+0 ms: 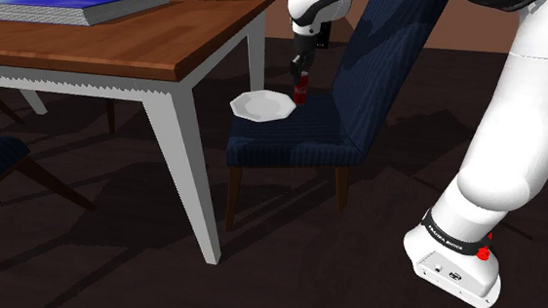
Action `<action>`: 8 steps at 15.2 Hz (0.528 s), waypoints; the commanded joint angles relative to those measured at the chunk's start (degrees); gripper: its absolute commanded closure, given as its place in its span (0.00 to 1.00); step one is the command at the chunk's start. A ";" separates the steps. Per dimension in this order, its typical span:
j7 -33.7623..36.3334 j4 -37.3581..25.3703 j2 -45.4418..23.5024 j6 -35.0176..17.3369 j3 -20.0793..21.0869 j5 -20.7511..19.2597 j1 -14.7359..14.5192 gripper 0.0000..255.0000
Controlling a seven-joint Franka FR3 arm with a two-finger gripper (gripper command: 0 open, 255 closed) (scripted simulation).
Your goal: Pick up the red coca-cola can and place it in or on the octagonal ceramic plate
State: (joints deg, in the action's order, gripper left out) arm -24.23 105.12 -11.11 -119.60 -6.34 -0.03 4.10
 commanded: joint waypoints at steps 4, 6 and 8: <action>0.04 -2.03 0.75 2.85 -0.08 -0.15 0.03 1.00; 0.05 -3.13 1.10 4.29 -0.09 -0.19 0.02 1.00; 0.05 -4.28 1.40 5.74 -0.09 -0.22 0.01 1.00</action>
State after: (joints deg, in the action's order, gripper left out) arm -24.11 101.48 -9.88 -114.65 -6.40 -0.25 4.07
